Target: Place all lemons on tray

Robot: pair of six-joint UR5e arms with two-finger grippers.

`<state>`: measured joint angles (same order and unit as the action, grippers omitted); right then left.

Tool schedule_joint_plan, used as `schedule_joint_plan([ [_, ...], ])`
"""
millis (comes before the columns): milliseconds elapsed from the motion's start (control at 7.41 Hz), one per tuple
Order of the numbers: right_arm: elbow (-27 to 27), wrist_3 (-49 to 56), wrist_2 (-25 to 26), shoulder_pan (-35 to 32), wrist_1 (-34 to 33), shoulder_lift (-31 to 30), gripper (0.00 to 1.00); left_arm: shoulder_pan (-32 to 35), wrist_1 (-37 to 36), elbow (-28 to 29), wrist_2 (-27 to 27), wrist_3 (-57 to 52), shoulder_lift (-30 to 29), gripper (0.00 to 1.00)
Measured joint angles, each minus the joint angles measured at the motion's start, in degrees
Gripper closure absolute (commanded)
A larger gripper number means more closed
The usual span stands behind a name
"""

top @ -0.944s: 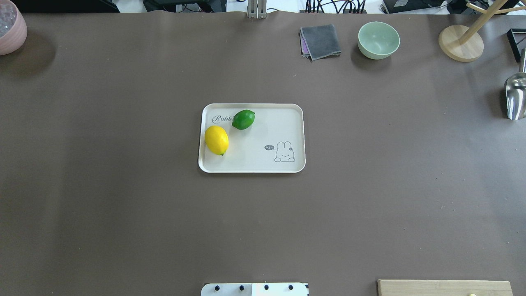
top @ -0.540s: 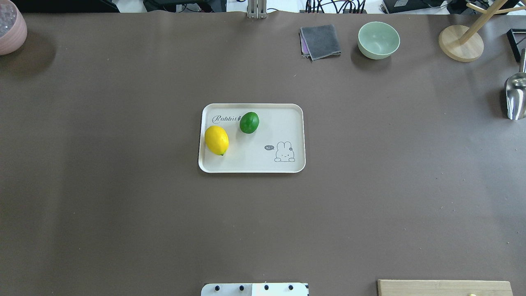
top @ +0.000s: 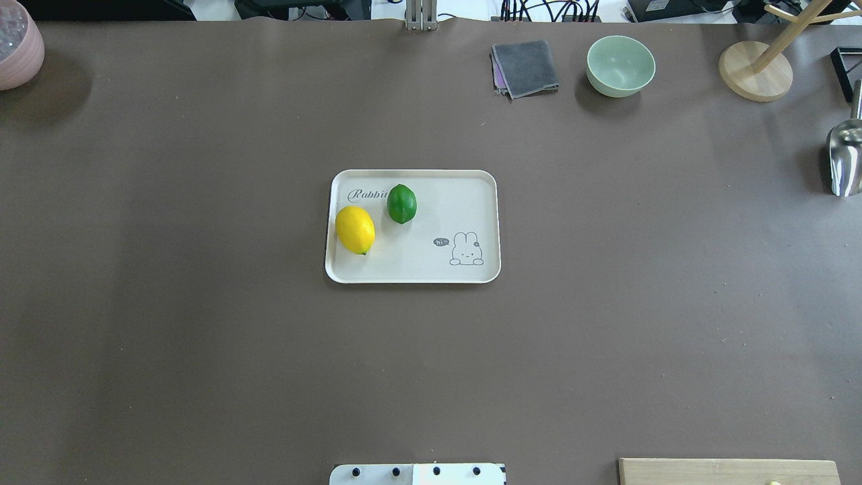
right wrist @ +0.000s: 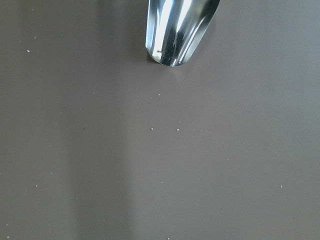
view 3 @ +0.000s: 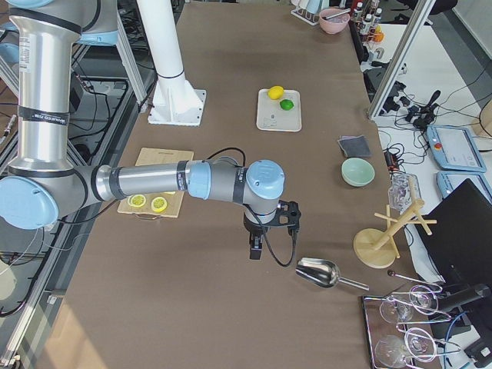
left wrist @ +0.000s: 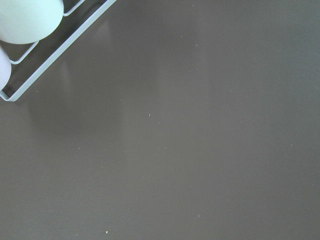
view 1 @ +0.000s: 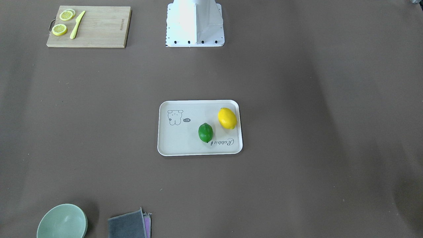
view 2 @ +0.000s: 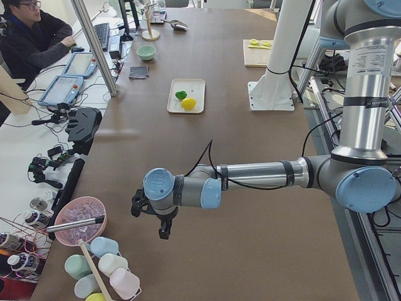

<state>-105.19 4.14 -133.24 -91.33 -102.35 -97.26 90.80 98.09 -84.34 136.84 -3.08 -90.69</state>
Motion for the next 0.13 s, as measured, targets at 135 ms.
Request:
schedule_joint_plan([
  [135,0.2,0.0,0.0,0.0,0.0,-0.1,0.00,0.0,0.0,-0.2,0.0,0.0,-0.1,0.01],
])
